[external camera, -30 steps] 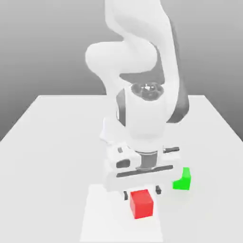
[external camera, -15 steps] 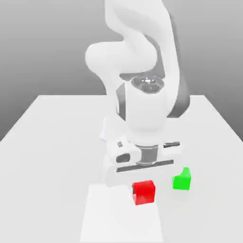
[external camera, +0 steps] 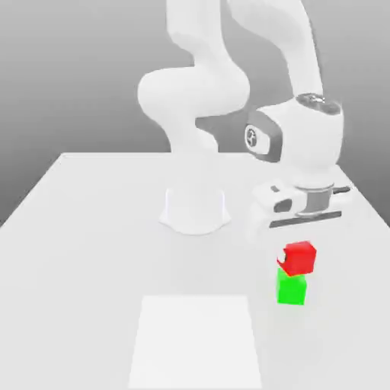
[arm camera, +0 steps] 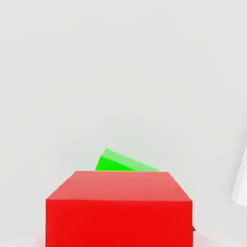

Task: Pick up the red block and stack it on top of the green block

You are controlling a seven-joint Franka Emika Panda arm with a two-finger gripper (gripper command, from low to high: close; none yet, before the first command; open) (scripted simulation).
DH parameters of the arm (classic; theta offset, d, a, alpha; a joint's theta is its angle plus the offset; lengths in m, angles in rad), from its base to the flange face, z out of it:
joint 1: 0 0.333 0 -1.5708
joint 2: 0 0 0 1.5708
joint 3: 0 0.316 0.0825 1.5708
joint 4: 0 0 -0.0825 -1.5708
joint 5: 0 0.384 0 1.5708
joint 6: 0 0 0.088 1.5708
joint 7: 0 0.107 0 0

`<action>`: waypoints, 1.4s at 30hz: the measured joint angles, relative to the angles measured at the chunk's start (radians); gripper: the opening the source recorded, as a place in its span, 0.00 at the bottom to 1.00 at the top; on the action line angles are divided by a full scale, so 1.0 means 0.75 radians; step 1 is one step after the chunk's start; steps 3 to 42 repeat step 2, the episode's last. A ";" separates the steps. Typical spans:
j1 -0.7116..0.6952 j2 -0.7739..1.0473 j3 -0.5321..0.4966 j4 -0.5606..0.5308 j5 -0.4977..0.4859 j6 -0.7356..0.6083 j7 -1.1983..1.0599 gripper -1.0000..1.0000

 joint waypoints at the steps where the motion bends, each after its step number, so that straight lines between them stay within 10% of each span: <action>1: -0.004 0.000 0.000 0.000 0.000 0.000 0.000 1.00; 42: -0.006 0.000 0.000 0.000 0.000 0.000 0.000 1.00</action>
